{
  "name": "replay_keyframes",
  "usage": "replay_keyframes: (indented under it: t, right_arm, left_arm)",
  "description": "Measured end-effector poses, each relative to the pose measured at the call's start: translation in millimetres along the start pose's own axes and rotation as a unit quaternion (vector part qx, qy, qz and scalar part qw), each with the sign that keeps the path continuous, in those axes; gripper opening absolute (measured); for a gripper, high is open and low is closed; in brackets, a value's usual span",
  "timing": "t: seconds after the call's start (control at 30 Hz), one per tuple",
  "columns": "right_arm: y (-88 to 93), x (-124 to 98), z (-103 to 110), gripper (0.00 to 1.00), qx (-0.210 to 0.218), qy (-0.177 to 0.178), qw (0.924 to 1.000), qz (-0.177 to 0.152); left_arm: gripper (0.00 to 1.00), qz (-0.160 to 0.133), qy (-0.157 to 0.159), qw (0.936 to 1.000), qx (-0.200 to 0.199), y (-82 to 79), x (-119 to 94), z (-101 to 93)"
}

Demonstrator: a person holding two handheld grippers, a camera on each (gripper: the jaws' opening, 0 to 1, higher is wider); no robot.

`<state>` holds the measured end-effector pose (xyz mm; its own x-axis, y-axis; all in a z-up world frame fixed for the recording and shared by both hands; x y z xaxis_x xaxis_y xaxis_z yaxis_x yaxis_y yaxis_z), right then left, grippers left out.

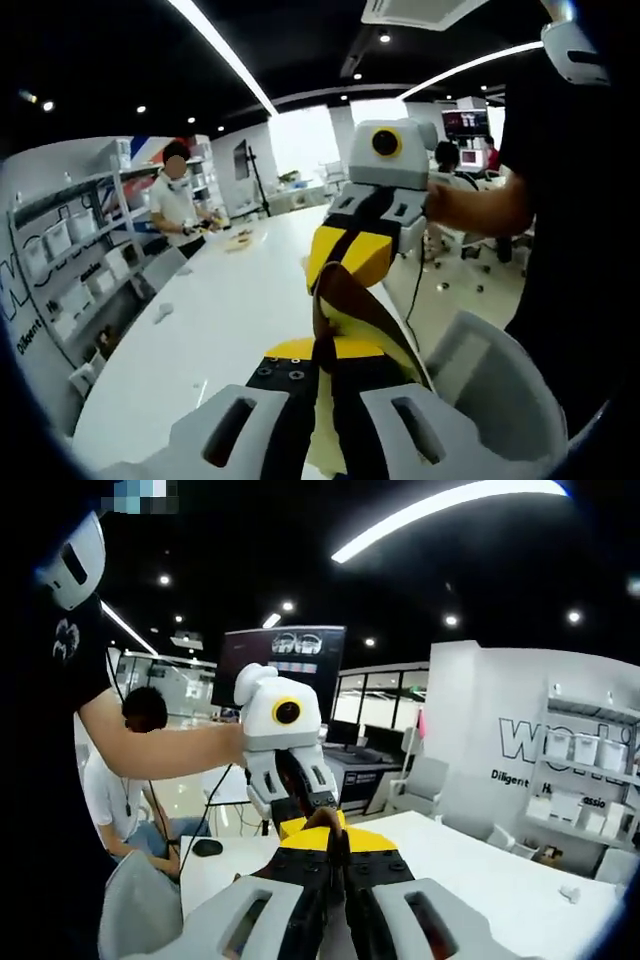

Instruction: Fold the garment on the visible template until the final outline fits inside the template.

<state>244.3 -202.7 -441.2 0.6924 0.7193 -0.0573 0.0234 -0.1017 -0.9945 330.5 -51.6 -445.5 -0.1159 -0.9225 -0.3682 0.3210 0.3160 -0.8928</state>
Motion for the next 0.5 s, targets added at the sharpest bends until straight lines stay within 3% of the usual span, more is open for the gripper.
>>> replay_keyframes:
  t: [0.17, 0.5]
  right_arm:
    - [2.0, -2, -1, 0.0, 0.016, 0.021, 0.9996, -0.001]
    - [0.8, -5, 1, 0.11, 0.012, 0.051, 0.9986, 0.0]
  left_arm:
    - [0.05, 0.005, -0.01, 0.9999, -0.006, 0.5, 0, -0.7]
    - [0.05, 0.008, -0.054, 0.9979, -0.035, 7.1, -13, -0.6]
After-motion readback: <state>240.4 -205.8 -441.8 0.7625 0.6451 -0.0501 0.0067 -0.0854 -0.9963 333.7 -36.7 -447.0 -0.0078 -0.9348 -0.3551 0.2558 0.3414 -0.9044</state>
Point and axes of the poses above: the point that each gripper's makers call its tool centre point, and the gripper's own axes: x roughly forward along the fingers, z roughly to its left, y roughly out of its underside, the point moved 10 cm from there along -x, roughly backward along the fingers, and after that the axes turned 5 degrees about x, right-handed, at the moved point
